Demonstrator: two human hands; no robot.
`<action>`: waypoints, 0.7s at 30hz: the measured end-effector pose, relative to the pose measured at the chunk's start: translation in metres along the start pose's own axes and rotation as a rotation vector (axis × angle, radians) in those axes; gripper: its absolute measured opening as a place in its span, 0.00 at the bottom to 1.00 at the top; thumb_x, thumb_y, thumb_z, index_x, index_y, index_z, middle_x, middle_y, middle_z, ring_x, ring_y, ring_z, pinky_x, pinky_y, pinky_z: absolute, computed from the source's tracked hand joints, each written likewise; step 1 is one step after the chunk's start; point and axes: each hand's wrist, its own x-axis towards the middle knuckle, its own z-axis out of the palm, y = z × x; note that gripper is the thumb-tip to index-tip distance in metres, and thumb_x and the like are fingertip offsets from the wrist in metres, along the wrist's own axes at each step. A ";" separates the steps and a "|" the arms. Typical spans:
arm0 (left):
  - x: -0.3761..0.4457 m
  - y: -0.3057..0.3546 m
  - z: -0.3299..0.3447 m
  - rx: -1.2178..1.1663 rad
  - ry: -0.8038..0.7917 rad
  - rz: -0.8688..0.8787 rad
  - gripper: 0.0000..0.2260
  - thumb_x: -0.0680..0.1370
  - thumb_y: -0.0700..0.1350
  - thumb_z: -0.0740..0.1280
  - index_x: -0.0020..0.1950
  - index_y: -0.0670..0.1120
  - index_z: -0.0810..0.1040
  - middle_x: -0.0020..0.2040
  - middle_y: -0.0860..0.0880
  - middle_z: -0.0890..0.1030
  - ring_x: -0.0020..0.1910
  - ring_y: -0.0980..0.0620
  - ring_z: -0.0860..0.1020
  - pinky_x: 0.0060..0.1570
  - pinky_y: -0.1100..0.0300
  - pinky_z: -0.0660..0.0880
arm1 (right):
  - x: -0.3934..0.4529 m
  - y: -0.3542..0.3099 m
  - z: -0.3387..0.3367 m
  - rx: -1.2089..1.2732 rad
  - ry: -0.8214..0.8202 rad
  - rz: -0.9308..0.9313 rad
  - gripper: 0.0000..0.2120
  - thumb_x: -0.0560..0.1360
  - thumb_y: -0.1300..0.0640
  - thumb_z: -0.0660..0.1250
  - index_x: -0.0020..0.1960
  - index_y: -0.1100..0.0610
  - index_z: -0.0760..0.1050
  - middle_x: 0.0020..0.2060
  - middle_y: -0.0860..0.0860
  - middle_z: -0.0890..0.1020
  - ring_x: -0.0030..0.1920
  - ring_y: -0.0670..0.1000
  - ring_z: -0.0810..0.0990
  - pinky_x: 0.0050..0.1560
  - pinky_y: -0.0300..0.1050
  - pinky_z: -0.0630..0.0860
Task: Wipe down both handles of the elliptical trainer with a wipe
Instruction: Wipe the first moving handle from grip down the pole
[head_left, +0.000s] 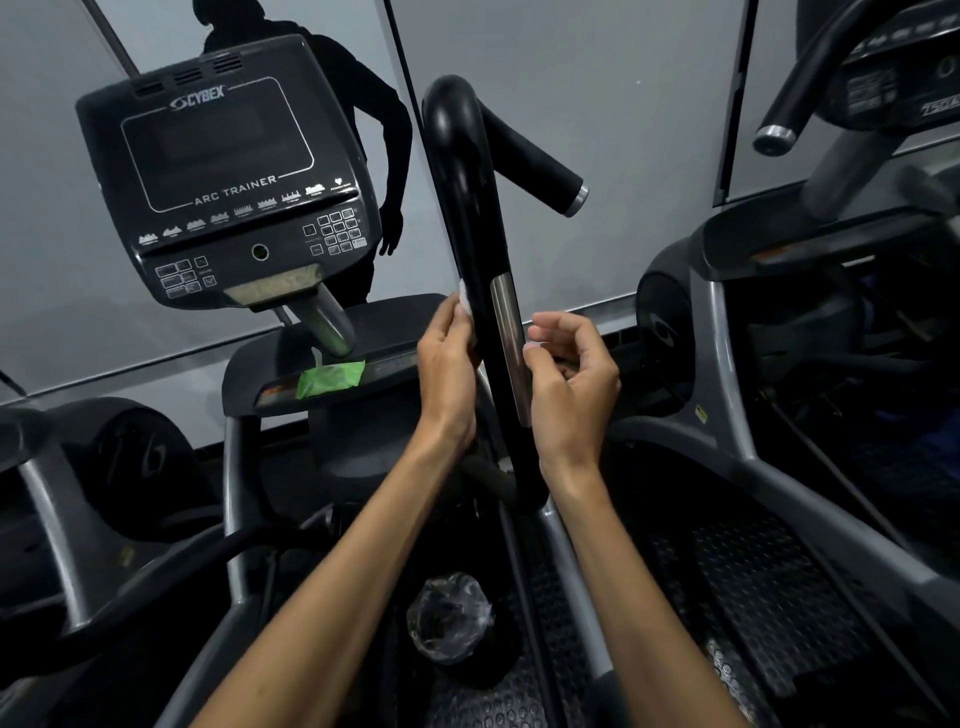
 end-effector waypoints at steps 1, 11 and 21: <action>-0.002 -0.003 -0.001 -0.021 -0.029 -0.058 0.13 0.85 0.44 0.58 0.60 0.40 0.80 0.52 0.42 0.83 0.53 0.43 0.79 0.63 0.42 0.74 | 0.001 0.000 0.000 0.003 0.000 0.004 0.10 0.74 0.67 0.68 0.50 0.56 0.82 0.44 0.50 0.85 0.48 0.48 0.83 0.48 0.38 0.78; 0.032 0.023 -0.005 -0.253 -0.236 -0.247 0.33 0.83 0.63 0.51 0.60 0.34 0.78 0.52 0.35 0.83 0.54 0.38 0.82 0.56 0.50 0.77 | 0.008 0.007 -0.004 0.041 0.049 0.030 0.06 0.81 0.57 0.66 0.48 0.54 0.82 0.44 0.48 0.86 0.48 0.48 0.83 0.48 0.37 0.76; -0.014 -0.012 -0.026 -0.194 -0.297 -0.414 0.33 0.84 0.62 0.50 0.57 0.35 0.80 0.43 0.41 0.83 0.39 0.48 0.79 0.44 0.59 0.75 | 0.008 0.019 -0.007 0.113 0.049 0.100 0.10 0.83 0.56 0.63 0.46 0.52 0.81 0.41 0.44 0.85 0.46 0.43 0.83 0.45 0.31 0.73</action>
